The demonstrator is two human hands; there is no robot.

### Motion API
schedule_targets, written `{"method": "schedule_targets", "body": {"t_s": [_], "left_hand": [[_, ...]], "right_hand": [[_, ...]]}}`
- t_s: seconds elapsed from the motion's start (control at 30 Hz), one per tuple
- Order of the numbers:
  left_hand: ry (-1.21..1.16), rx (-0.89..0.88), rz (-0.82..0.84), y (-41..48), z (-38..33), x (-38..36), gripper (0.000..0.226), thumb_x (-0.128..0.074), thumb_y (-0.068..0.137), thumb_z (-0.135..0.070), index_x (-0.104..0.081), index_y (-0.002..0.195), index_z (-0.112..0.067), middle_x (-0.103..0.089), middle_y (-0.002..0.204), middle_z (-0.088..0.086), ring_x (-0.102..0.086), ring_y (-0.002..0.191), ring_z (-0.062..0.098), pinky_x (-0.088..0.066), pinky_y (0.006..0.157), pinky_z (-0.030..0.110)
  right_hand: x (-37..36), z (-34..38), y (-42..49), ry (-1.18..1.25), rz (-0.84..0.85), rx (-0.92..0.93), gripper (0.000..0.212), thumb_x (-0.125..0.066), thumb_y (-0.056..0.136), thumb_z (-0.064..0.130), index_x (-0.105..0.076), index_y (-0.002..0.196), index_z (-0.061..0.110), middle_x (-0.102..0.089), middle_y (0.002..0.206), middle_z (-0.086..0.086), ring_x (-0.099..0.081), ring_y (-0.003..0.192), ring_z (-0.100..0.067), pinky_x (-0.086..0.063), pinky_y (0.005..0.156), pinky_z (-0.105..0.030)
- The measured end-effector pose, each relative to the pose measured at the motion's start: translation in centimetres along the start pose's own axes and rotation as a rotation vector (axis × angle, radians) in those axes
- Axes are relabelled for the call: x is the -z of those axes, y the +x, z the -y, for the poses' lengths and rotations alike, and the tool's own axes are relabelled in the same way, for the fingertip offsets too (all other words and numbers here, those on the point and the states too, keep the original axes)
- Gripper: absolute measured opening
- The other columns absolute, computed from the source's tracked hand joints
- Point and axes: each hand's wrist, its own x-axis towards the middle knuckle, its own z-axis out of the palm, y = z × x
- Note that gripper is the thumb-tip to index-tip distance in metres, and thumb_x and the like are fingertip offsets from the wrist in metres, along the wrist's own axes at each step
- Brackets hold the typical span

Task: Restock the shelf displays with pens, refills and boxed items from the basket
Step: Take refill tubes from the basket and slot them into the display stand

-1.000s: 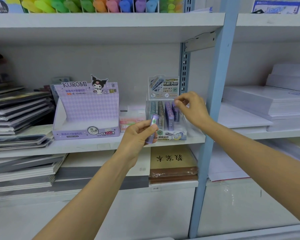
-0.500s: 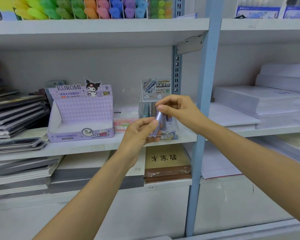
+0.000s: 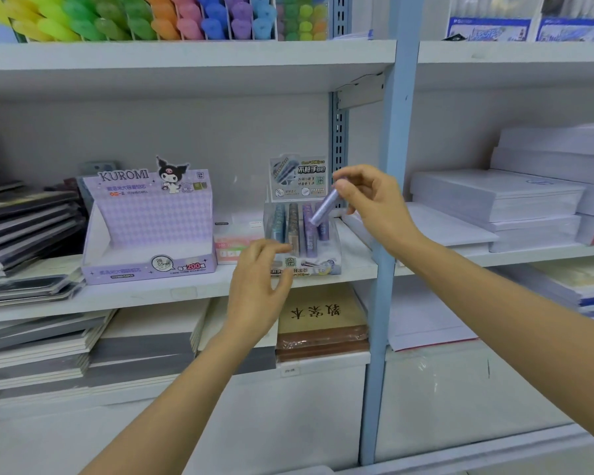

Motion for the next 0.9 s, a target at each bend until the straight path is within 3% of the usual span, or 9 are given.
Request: {"method": "schedule_targets", "body": {"t_s": [0.1,0.2,0.3,0.47,0.77,0.9], "left_hand": [[0.228,-0.059,0.181,-0.9,1.3,-0.3,0.057,-0.061,0.092,-0.019,-0.04,0.144,-0.017,-0.041,0.146,0.002,-0.031,0.14,0.02,-0.029,0.112,0.035],[0.297,-0.083,0.226,-1.0,1.7,-0.5,0.067,-0.062,0.09,-0.022,-0.03,0.149,-0.019,-0.038,0.146,0.003,-0.026,0.141,0.02,-0.029,0.112,0.035],[0.327,-0.091,0.236,-0.8,1.7,-0.3,0.069,-0.061,0.089,-0.024,-0.027,0.149,-0.02,-0.037,0.145,0.001,-0.025,0.139,0.018,-0.029,0.108,0.034],[0.323,-0.085,0.243,-1.2,2.0,-0.4,0.073,-0.062,0.089,-0.024,-0.023,0.151,-0.022,-0.033,0.148,0.0,-0.019,0.142,0.017,-0.027,0.109,0.034],[0.327,-0.092,0.233,-1.3,2.3,-0.8,0.074,-0.062,0.089,-0.024,-0.022,0.151,-0.024,-0.03,0.151,-0.003,-0.016,0.145,0.016,-0.026,0.112,0.035],[0.317,-0.089,0.252,-1.5,2.4,-0.8,0.076,-0.061,0.09,-0.023,-0.018,0.152,-0.025,-0.023,0.157,-0.003,-0.012,0.147,0.017,-0.025,0.117,0.039]], "right_hand": [[-0.2,-1.1,0.5,-0.168,-0.064,0.032,0.012,-0.057,0.095,0.009,-0.066,0.102,0.009,-0.063,0.087,0.004,-0.056,0.079,-0.005,-0.051,0.073,-0.025],[-1.0,-2.8,0.3,-0.359,-0.042,0.053,0.014,-0.057,0.094,0.009,-0.067,0.103,0.006,-0.066,0.095,-0.003,-0.055,0.08,-0.007,-0.042,0.071,-0.011],[-1.6,-4.5,0.3,-0.476,-0.005,0.043,0.012,-0.057,0.094,0.008,-0.067,0.102,0.007,-0.066,0.1,-0.007,-0.056,0.086,-0.015,-0.044,0.076,-0.022],[-1.7,-5.7,0.8,-0.48,0.034,0.06,0.013,-0.058,0.094,0.01,-0.067,0.103,0.008,-0.065,0.097,-0.004,-0.057,0.088,-0.016,-0.051,0.08,-0.031],[-1.4,-5.8,1.8,-0.581,0.196,0.106,0.012,-0.061,0.093,0.011,-0.069,0.102,0.01,-0.069,0.096,-0.005,-0.059,0.082,-0.017,-0.049,0.08,-0.029],[-1.9,-6.2,1.2,-0.503,0.131,0.055,0.017,-0.067,0.09,0.014,-0.062,0.106,0.015,-0.061,0.088,0.003,-0.053,0.069,-0.001,-0.043,0.067,-0.013]]}}
